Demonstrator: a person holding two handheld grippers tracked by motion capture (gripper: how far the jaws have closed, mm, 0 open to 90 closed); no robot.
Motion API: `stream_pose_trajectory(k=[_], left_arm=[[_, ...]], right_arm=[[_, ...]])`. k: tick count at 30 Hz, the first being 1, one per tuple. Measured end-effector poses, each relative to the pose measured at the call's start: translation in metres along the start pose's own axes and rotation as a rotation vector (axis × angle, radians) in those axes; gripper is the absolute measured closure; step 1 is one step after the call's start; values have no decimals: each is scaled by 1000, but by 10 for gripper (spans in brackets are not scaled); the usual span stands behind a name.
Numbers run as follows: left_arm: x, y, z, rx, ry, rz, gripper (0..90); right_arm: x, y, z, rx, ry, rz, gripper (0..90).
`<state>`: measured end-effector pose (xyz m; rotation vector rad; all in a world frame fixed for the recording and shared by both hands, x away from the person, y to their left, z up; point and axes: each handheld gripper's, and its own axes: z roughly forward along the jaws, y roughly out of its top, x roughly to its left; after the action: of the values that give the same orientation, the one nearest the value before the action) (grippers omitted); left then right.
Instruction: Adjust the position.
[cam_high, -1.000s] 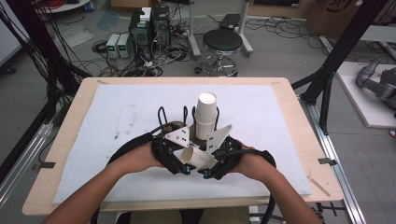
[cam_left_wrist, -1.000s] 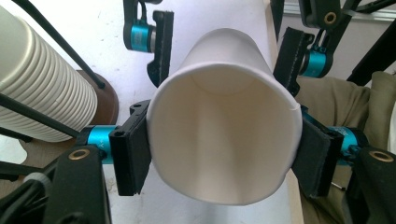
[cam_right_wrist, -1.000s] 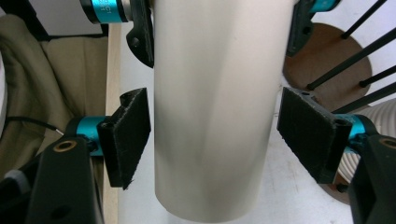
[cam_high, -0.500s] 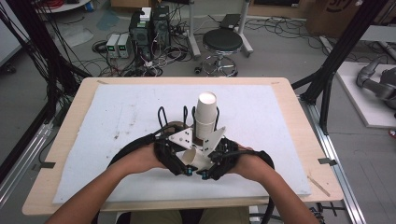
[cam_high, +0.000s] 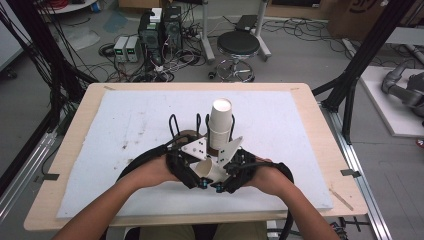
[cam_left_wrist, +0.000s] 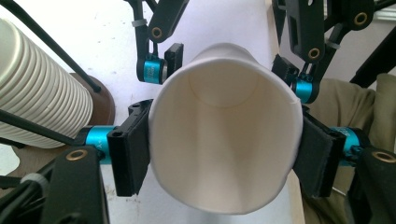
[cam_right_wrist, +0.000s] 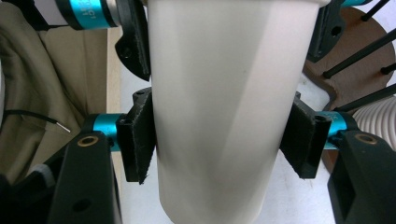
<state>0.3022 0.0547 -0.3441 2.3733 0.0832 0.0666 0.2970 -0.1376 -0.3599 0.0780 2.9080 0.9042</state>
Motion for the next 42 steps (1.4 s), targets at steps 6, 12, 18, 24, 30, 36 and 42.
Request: stream_pose_trajectory(k=[6, 12, 18, 24, 30, 36, 42], left_arm=[[1, -7, -1, -72, -16, -48, 238], [3, -22, -6, -182, 5, -102, 190], [3, -36, -14, -271, 38, -150, 189], [4, -50, -22, -369, 74, -200, 189], [5, -61, -30, -451, 126, -241, 189], [5, -79, -35, -517, 184, -286, 182], [4, -92, -38, -564, 239, -313, 182]], right_arm=[[-1, -7, -1, -36, 30, 40, 361], [-4, -19, -6, -117, 51, 86, 361], [-7, -31, -11, -176, 38, 111, 361], [-7, -44, -12, -228, 30, 132, 361], [-5, -58, -10, -272, 12, 157, 360], [-3, -73, -12, -352, -37, 195, 357], [-1, -86, -15, -427, -107, 225, 354]])
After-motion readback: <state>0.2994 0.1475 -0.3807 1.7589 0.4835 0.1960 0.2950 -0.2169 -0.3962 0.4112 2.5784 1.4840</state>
